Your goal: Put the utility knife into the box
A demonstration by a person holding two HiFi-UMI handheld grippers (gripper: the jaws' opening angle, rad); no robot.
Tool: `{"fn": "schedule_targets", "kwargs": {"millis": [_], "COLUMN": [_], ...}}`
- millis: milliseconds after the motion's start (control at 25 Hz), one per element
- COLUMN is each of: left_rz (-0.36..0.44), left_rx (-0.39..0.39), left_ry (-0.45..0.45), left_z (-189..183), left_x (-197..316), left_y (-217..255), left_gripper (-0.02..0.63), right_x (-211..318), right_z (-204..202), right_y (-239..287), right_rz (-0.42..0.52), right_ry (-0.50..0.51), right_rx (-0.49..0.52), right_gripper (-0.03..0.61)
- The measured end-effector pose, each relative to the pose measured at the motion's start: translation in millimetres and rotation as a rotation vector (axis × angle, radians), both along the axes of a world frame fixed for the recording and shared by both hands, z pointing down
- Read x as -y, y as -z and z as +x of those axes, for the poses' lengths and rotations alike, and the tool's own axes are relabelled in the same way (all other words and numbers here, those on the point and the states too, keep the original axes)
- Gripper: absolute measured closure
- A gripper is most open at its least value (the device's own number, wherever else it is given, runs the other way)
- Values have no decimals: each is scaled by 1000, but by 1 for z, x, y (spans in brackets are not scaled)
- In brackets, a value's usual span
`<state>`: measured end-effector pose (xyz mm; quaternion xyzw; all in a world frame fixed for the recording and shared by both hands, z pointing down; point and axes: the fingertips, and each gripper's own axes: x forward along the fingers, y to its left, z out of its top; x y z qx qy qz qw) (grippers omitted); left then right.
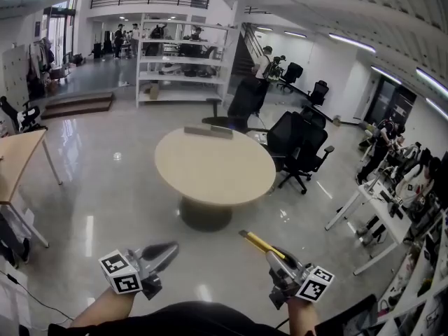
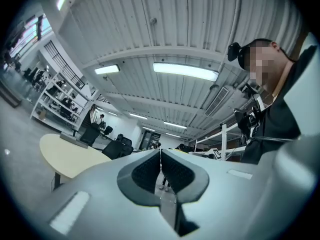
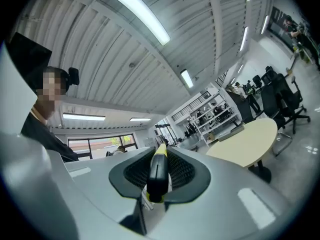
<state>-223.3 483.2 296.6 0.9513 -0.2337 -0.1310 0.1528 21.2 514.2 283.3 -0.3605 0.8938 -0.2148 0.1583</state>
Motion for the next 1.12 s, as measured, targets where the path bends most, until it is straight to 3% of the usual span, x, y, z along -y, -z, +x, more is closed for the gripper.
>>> {"fn": "schedule_targets", "kwargs": {"millis": [240, 440, 680, 880, 1120], "left_rz": [-37, -49, -51, -57, -43], "left_rx": [7, 21, 47, 22, 19], "left_ry": [48, 67, 105, 136, 163], "left_z": [-14, 13, 98, 201, 282], "left_x": [43, 86, 164, 226, 279], "left_y": [-25, -34, -54, -34, -24], "left_gripper": [608, 609, 608, 609, 609], "right_x": [51, 100, 188, 271, 343], "right_z": [3, 29, 115, 208, 291], "right_y": [-15, -26, -51, -39, -29], "right_rz": [-18, -24, -25, -45, -23], "right_ry": [18, 43, 90, 162, 186], "right_rx": [10, 19, 34, 31, 59], "right_gripper": [494, 494, 494, 494, 494]}}
